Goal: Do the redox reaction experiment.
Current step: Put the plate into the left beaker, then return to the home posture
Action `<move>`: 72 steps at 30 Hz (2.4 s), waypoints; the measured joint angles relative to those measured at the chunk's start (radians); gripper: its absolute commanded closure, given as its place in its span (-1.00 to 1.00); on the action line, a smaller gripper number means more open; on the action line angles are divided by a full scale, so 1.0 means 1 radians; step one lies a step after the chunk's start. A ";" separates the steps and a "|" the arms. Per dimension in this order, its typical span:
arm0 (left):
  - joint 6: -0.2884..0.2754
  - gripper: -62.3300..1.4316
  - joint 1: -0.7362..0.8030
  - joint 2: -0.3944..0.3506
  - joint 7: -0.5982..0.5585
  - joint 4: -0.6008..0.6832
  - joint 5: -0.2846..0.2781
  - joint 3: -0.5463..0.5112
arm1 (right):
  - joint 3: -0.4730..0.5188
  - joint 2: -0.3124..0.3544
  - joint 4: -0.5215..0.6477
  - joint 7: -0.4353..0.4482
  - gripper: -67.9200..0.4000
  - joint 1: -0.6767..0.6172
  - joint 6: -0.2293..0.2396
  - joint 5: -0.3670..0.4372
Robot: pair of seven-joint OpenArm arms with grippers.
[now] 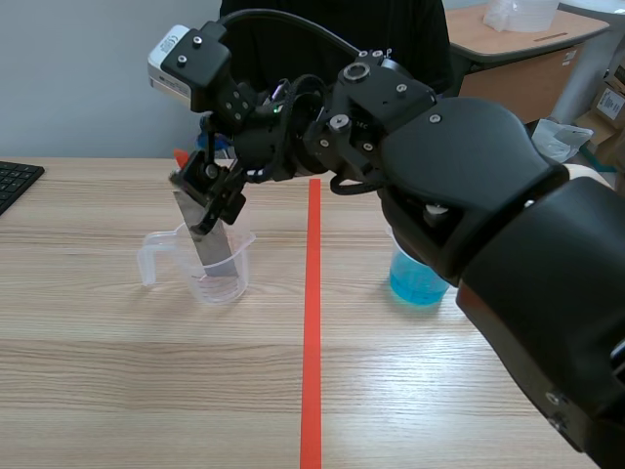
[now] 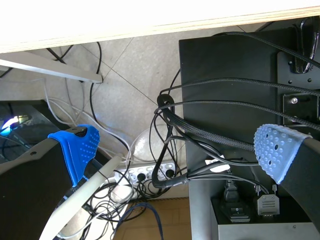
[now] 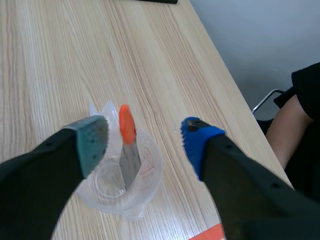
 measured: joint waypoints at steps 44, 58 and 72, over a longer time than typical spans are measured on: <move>-0.004 -1.00 0.076 -0.172 -0.138 0.105 0.039 0.001 | 0.268 0.710 0.777 0.087 -1.00 -0.594 -0.266 0.636; -0.125 -1.00 0.003 -0.394 -0.206 0.272 -0.068 -0.138 | 0.524 0.743 0.919 0.144 -1.00 -1.028 -0.292 0.578; -0.282 -1.00 -0.243 -0.571 -0.201 0.274 -0.210 -0.151 | 0.653 0.743 0.995 0.172 -1.00 -1.192 -0.296 0.575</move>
